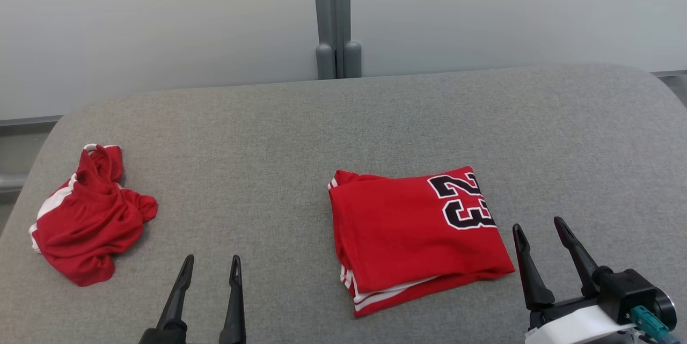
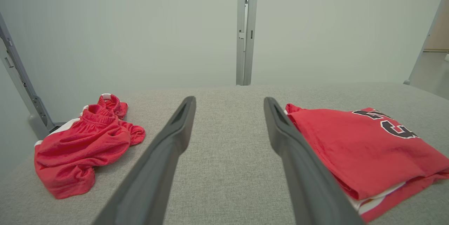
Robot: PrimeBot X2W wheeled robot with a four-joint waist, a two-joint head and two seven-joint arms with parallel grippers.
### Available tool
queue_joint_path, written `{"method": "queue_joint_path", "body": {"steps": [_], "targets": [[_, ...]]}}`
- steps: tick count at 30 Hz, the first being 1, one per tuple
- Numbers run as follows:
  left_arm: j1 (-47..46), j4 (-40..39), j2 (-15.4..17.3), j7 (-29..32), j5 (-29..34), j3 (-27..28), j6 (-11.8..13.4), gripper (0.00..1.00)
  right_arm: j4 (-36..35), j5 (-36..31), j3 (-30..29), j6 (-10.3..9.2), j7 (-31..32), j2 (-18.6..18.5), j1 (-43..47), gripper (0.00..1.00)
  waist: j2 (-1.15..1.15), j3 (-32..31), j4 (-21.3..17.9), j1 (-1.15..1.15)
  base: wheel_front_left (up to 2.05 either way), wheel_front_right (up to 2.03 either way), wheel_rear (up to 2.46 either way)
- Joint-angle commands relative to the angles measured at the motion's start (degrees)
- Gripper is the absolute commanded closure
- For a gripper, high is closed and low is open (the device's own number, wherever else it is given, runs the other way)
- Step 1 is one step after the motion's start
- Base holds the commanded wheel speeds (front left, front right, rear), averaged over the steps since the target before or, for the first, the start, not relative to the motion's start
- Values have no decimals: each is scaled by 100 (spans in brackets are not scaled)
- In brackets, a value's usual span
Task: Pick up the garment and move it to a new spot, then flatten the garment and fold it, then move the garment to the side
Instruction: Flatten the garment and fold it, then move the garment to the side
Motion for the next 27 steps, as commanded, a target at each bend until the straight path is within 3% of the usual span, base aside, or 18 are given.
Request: {"method": "queue_joint_path", "body": {"steps": [1, 27], "targets": [[65, 10, 4, -16, 0, 18, 19, 0, 8, -34, 4, -4, -13, 8, 29, 0, 0, 0, -1, 0, 0, 0, 0], [-48, 0, 4, -16, 66, 30, 50, 0, 16, -1, 53, -4, -14, -20, -37, 0, 0, 71, 20, 0, 0, 0, 0]]}}
